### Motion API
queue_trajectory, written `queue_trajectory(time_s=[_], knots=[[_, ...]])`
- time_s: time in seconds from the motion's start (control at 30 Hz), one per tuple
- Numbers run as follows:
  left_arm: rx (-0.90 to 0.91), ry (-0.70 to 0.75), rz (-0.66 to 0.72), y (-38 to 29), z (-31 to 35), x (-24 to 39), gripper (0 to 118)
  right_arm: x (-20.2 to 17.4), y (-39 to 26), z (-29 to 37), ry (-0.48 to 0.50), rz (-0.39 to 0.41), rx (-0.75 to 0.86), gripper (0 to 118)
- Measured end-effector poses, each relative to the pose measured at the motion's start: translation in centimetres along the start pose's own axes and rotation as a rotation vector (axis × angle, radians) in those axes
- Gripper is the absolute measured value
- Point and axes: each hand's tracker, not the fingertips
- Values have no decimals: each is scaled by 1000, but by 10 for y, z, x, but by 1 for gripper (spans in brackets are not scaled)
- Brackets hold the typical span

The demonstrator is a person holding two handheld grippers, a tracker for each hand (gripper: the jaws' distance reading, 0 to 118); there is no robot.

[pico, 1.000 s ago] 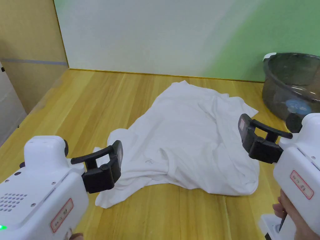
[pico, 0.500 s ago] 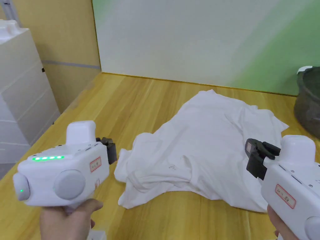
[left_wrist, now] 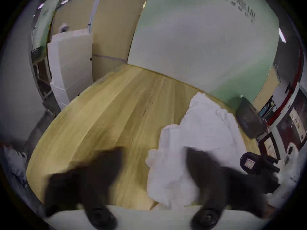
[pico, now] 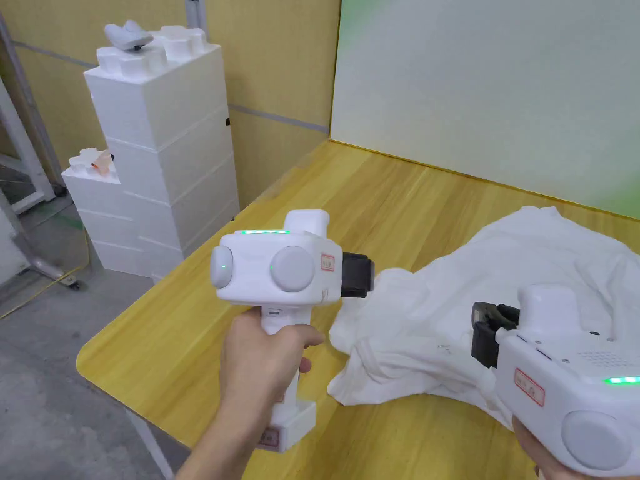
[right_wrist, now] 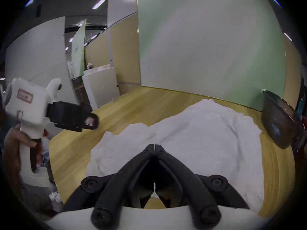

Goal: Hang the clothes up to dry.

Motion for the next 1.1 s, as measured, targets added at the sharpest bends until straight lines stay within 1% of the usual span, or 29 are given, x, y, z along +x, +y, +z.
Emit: queue_trajectory(time_s=[0.03,0.1,0.17,0.2,0.23,0.27,0.3,0.33,0.43,0.5,0.57,0.63,0.73,0.77,0.8,0.87,0.9,0.93,0.97,1.07,1.1], knots=[[8,19,-7,-1,-8,1,110,-3,0,-3,5,11,-5,0],[-11,28,-14,1,-17,2,110,-6,1,-7,21,22,-8,0],[-104,24,9,3,-29,2,111,-8,0,-7,34,19,-14,0],[-101,57,-21,2,-34,2,110,-8,-1,-6,38,20,-14,0],[-48,90,-37,0,-38,1,110,-8,-1,-6,41,25,-12,0],[-51,132,-31,2,-40,2,110,-7,-1,-6,41,27,-12,0],[-110,156,-19,3,-46,0,110,-6,-3,-4,39,28,-12,0],[-135,152,-25,4,-51,-2,110,-4,-3,-5,38,27,-14,0],[-111,131,-25,3,-54,-3,110,3,-7,-4,34,13,-23,0],[-134,147,-27,2,-62,-2,110,7,-8,-5,25,4,-21,0],[-142,160,-64,0,-66,2,110,11,-9,-4,17,-4,-26,0],[-159,166,-61,-1,-72,5,110,15,-10,-3,12,-11,-24,0],[-166,125,-62,-1,-76,10,109,18,-10,-2,4,-16,-25,0],[-181,126,-74,-1,-80,13,108,18,-11,-2,2,-16,-25,0],[-192,144,-97,-1,-80,17,103,19,-11,-2,1,-16,-26,0],[-167,147,-111,-2,-79,16,75,20,-12,1,0,-16,-26,0],[-173,133,-88,-1,-79,13,66,20,-12,1,1,-16,-26,0],[-178,96,-47,0,-80,11,64,20,-12,1,2,-14,-26,0],[-177,80,-29,0,-80,9,64,21,-13,3,3,-12,-27,0],[-167,135,-55,0,-81,10,62,21,-14,1,-2,-11,-35,0],[-173,132,-56,-1,-83,9,62,22,-16,3,0,-13,-35,0]])
